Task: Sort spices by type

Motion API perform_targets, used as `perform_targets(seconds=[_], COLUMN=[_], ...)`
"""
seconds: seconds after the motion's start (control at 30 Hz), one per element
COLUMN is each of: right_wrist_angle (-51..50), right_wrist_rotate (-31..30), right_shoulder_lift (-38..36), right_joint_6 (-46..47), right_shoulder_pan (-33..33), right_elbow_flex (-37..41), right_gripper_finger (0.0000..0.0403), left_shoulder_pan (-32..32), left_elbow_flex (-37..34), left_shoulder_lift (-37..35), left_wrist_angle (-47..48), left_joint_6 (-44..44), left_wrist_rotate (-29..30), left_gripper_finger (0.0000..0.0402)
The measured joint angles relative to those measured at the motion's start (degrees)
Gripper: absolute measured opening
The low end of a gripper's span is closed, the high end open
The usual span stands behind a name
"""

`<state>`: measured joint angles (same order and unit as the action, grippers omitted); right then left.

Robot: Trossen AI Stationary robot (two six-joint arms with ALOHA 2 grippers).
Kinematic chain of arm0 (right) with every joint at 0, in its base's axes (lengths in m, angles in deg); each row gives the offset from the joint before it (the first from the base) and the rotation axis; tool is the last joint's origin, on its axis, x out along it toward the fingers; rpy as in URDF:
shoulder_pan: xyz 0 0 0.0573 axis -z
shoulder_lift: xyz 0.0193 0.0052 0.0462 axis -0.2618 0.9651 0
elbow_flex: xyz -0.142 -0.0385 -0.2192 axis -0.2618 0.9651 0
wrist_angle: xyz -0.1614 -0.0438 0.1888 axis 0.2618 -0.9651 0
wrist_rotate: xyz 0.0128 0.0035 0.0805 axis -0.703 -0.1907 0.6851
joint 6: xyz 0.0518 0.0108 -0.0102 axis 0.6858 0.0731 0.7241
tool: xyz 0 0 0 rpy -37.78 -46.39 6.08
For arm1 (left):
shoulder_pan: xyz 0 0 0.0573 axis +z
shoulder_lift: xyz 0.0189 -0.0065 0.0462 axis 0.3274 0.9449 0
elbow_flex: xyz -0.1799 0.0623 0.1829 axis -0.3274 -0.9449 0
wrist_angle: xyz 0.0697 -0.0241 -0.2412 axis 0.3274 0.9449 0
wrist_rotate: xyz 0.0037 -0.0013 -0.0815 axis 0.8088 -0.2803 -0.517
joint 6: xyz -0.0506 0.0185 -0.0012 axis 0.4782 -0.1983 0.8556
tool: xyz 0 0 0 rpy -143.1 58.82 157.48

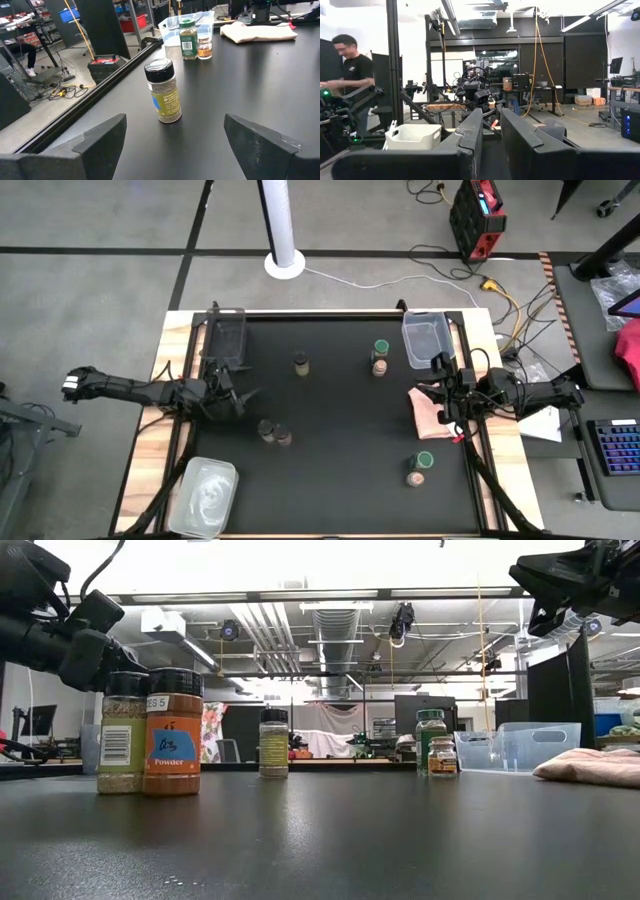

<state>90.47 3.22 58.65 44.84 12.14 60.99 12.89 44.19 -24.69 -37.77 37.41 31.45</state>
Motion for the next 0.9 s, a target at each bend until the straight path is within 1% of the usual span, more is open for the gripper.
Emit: perform_targets(seconds=[0.57, 0.77, 0.9], right_wrist_angle=[0.00, 0.00, 0.00], right_wrist_rotate=[0.01, 0.00, 0.01], right_shoulder_lift=[0.01, -0.01, 0.01], right_joint_6=[0.00, 0.00, 0.00], right_shoulder_pan=[0.01, 0.00, 0.01], right_elbow_flex=[0.00, 0.00, 0.00], right_gripper_finger=[0.0095, 0.0097, 0.0090], left_shoulder_pan=[0.01, 0.01, 0.00], left_elbow_flex=[0.00, 0.00, 0.00], left_shoulder_lift=[0.00, 0.00, 0.00], left_wrist_angle=[0.00, 0.00, 0.00], left_joint_6=[0.00, 0.01, -0.01], left_wrist_rotate=[0.00, 0.00, 0.00], left_gripper_finger=[0.0320, 0.0320, 0.0320])
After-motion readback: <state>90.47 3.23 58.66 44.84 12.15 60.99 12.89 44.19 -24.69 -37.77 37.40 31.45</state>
